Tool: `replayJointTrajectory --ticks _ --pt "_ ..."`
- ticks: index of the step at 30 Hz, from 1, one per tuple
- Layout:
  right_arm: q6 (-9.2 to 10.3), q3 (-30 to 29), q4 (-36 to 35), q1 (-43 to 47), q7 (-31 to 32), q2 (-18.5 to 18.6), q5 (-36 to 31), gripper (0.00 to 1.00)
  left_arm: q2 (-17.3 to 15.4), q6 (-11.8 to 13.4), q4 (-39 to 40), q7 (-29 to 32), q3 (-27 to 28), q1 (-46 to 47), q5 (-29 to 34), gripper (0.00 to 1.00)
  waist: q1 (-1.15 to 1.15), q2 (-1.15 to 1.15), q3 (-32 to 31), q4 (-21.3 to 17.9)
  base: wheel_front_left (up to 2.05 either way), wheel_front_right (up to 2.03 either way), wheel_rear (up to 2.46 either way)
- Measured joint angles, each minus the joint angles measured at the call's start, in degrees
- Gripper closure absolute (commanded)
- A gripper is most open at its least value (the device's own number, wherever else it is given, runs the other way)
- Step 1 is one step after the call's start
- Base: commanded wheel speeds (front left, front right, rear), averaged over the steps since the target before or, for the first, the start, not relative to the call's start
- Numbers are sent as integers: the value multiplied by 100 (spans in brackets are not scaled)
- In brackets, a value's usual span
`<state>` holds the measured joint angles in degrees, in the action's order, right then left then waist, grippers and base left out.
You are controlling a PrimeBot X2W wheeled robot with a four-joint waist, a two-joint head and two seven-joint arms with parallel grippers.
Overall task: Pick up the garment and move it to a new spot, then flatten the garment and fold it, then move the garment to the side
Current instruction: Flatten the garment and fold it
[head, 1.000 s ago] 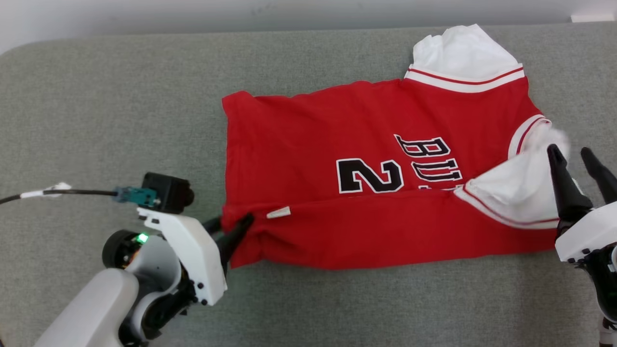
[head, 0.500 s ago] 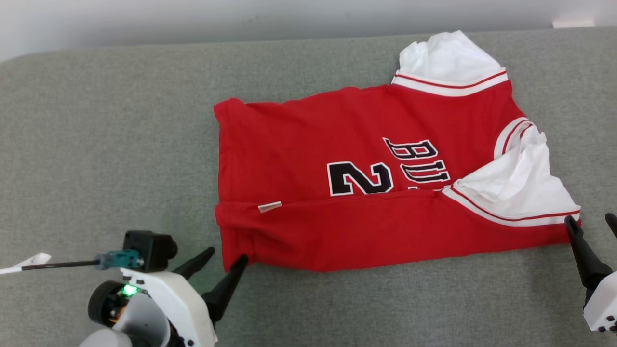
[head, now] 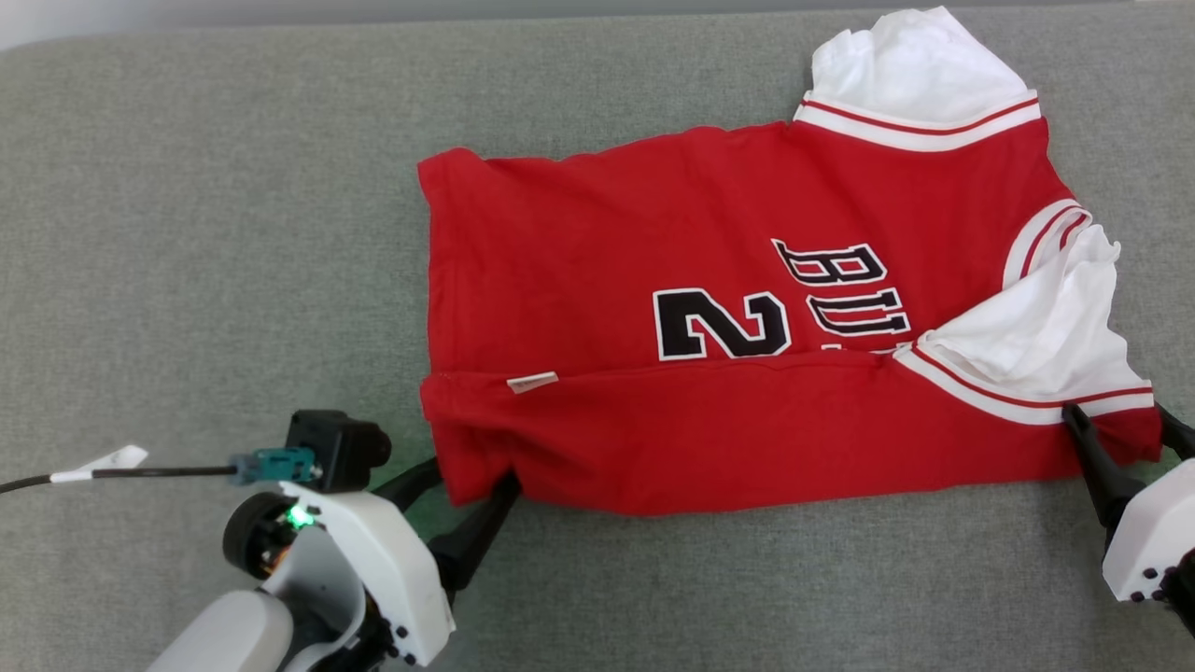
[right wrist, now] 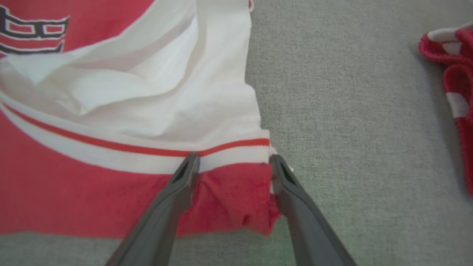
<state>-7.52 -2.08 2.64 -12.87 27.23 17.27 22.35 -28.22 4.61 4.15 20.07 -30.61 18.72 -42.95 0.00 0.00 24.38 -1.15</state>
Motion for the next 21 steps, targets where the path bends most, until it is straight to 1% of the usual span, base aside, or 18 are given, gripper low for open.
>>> replayJointTrajectory --ticks 1,2,7,11,15,17,21 --pt "8 63 46 -40 23 37 64 59 26 -19 -31 0 -25 37 0 73 0 0 11 -2 0 0 0" --pt "8 98 101 -87 27 60 126 100 49 -65 -67 0 -42 76 -4 100 0 0 11 -4 0 0 0" --pt "4 347 197 -190 163 164 523 100 15 -365 -183 89 -156 116 -146 100 0 0 -130 -38 0 0 0" --pt "-2 280 -13 43 410 446 911 100 -223 -460 12 236 -80 -103 -400 100 1 0 -346 -71 0 0 0" --pt "-3 68 -492 530 755 713 1315 100 -568 -459 419 331 30 -509 -554 100 0 0 -565 -103 0 0 0" --pt "-3 -37 -717 906 985 786 1495 100 -700 -411 630 369 22 -819 -623 100 0 0 -650 -124 0 0 0" --pt "-3 -208 -1022 1571 1267 809 1759 100 -803 -255 926 348 -2 -1459 -813 100 0 0 -723 -181 0 0 0"
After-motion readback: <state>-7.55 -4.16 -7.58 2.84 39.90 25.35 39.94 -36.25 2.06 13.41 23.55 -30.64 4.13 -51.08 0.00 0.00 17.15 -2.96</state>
